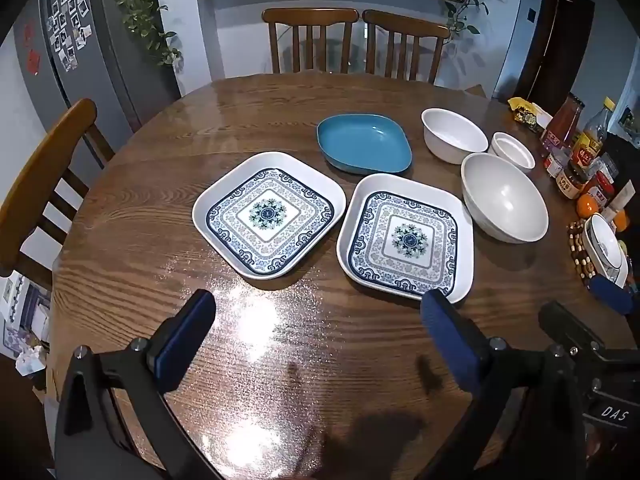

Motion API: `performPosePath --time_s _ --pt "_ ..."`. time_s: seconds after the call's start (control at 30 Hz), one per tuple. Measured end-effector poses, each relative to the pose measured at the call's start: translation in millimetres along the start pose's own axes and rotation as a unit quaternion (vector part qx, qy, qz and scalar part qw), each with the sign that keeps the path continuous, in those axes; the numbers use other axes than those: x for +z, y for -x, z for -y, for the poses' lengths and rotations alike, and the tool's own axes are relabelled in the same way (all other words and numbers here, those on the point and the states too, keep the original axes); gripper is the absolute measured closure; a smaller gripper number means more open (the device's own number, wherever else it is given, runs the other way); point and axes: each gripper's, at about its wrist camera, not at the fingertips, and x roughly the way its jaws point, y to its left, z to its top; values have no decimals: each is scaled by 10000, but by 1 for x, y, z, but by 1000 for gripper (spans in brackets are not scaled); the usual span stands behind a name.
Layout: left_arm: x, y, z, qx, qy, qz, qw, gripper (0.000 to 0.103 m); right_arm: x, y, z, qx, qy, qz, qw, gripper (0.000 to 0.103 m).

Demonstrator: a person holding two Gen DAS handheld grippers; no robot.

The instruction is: Organize plates and bowls

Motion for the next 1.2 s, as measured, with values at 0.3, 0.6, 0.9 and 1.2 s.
performPosePath --time_s 0.3,0.6,0.9,1.2 --pt "0 -6 -10 7 -51 21 10000 1 -2 1 -3 -27 -64 19 10000 0" --pt "-4 -3 -17 -122 -186 60 9997 1 -8 5 -12 -142 -168 72 9997 0" --pt "-5 -3 -20 -192 -217 66 9996 1 -8 10 -19 -241 -179 111 9995 0" --pt "-6 -3 -18 -271 -254 47 9993 1 -8 12 -20 -293 -209 113 9993 0"
